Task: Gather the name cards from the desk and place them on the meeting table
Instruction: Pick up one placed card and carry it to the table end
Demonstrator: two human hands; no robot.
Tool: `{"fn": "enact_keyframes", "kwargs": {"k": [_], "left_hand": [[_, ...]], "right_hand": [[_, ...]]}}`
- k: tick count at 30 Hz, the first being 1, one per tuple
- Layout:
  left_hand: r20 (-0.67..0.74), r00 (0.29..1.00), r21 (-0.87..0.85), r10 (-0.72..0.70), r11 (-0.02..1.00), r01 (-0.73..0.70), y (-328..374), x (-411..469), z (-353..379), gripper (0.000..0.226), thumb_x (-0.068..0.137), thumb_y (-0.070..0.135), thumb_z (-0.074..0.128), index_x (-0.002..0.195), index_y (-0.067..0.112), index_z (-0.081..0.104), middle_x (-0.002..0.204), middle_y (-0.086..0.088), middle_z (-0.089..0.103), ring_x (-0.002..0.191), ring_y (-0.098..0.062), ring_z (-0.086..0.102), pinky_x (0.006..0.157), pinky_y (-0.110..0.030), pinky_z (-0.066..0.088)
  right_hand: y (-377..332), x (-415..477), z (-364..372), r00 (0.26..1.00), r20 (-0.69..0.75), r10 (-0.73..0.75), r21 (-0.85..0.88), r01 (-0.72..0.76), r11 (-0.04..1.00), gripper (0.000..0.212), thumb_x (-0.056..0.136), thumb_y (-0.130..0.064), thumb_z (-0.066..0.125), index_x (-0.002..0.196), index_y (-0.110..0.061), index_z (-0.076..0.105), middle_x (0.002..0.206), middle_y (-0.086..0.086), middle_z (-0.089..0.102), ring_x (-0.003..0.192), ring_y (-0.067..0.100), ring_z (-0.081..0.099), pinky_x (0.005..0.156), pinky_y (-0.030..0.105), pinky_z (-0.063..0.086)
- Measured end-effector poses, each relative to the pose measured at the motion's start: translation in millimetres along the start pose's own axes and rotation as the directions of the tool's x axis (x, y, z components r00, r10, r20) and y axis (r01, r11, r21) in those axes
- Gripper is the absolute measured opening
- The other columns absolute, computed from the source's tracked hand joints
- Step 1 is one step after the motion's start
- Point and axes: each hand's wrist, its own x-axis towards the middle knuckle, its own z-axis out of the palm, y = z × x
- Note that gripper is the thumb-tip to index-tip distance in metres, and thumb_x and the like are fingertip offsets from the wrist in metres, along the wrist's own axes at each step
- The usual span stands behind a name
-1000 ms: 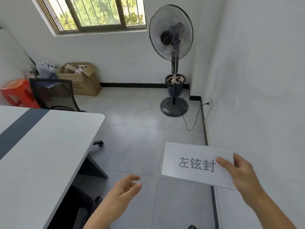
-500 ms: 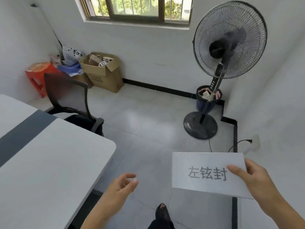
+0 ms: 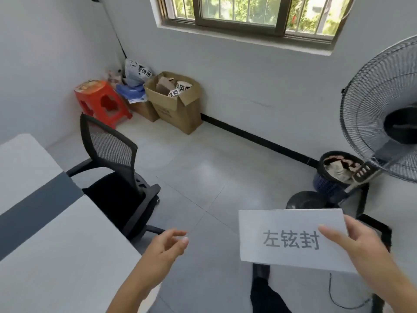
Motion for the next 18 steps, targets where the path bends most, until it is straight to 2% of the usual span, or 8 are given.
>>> {"fn": "enact_keyframes", "kwargs": {"k": [5, 8, 10, 12, 15, 16, 18], "left_hand": [[-0.063, 0.997, -0.008, -0.051, 0.999, 0.05, 56.4, 75.1, -10.9, 0.02, 0.089, 0.043, 0.059, 0.107, 0.034, 0.061, 0.104, -0.001, 0.069, 0.097, -0.008, 0.065, 0.088, -0.029, 0.049], [-0.146, 0.986, -0.06, -0.075, 0.996, 0.067, 81.9, 111.5, -29.4, 0.027, 0.083, 0.052, 0.06, 0.106, 0.039, 0.062, 0.105, -0.002, 0.067, 0.101, -0.01, 0.064, 0.092, -0.031, 0.049], [-0.226, 0.967, -0.121, -0.114, 0.989, 0.089, 87.4, 125.4, -42.7, 0.032, 0.078, 0.056, 0.06, 0.106, 0.042, 0.063, 0.107, 0.0, 0.067, 0.105, -0.009, 0.062, 0.092, -0.03, 0.048], [-0.269, 0.947, -0.18, -0.175, 0.975, 0.129, 88.1, 138.6, -54.9, 0.027, 0.084, 0.05, 0.061, 0.108, 0.038, 0.063, 0.109, 0.0, 0.068, 0.107, -0.008, 0.062, 0.088, -0.026, 0.047], [-0.345, 0.902, -0.259, -0.258, 0.95, 0.173, 81.4, 167.0, -79.0, 0.013, 0.09, 0.033, 0.061, 0.103, 0.033, 0.063, 0.105, 0.001, 0.069, 0.102, -0.007, 0.063, 0.085, -0.023, 0.046], [-0.372, 0.883, -0.289, -0.285, 0.94, 0.181, 78.7, 180.1, -89.5, 0.012, 0.09, 0.031, 0.061, 0.102, 0.033, 0.063, 0.104, 0.002, 0.07, 0.102, -0.008, 0.064, 0.086, -0.024, 0.046], [-0.413, 0.853, -0.337, -0.319, 0.924, 0.182, 75.7, 207.9, -115.6, 0.012, 0.091, 0.028, 0.06, 0.102, 0.032, 0.063, 0.1, 0.001, 0.072, 0.1, -0.009, 0.065, 0.087, -0.026, 0.046]], "right_hand": [[-62.1, 138.5, 13.5, 0.988, 0.144, -0.055, -0.038, 0.061, 0.997, 0.01, 0.086, -0.011, 0.066, 0.096, -0.013, 0.067, 0.075, -0.004, 0.077, 0.057, 0.007, 0.071, 0.051, 0.023, 0.05], [-113.1, 211.4, 38.9, 0.964, 0.26, -0.062, -0.093, 0.089, 0.992, 0.014, 0.085, -0.018, 0.068, 0.098, -0.014, 0.067, 0.076, -0.004, 0.077, 0.064, 0.013, 0.073, 0.059, 0.035, 0.053], [-145.9, 250.1, 66.5, 0.928, 0.363, -0.079, -0.105, 0.125, 0.987, 0.031, 0.072, -0.034, 0.078, 0.097, -0.017, 0.068, 0.08, -0.002, 0.078, 0.074, 0.022, 0.075, 0.065, 0.041, 0.056], [-175.1, 286.1, 100.3, 0.897, 0.43, -0.099, -0.121, 0.166, 0.979, 0.048, 0.057, -0.047, 0.08, 0.094, -0.018, 0.069, 0.082, -0.001, 0.079, 0.074, 0.022, 0.075, 0.067, 0.04, 0.056], [-208.9, 333.9, 156.4, 0.845, 0.525, -0.098, -0.112, 0.183, 0.977, 0.031, 0.073, -0.03, 0.078, 0.097, -0.013, 0.069, 0.086, 0.003, 0.079, 0.081, 0.029, 0.075, 0.075, 0.046, 0.056], [-219.5, 348.7, 177.0, 0.828, 0.552, -0.102, -0.111, 0.194, 0.975, 0.035, 0.072, -0.033, 0.078, 0.099, -0.012, 0.069, 0.087, 0.004, 0.079, 0.082, 0.03, 0.075, 0.077, 0.047, 0.056], [-239.5, 377.6, 217.2, 0.796, 0.596, -0.11, -0.131, 0.231, 0.964, 0.059, 0.058, -0.051, 0.082, 0.101, -0.013, 0.069, 0.091, 0.006, 0.078, 0.082, 0.028, 0.075, 0.078, 0.049, 0.056]]}}
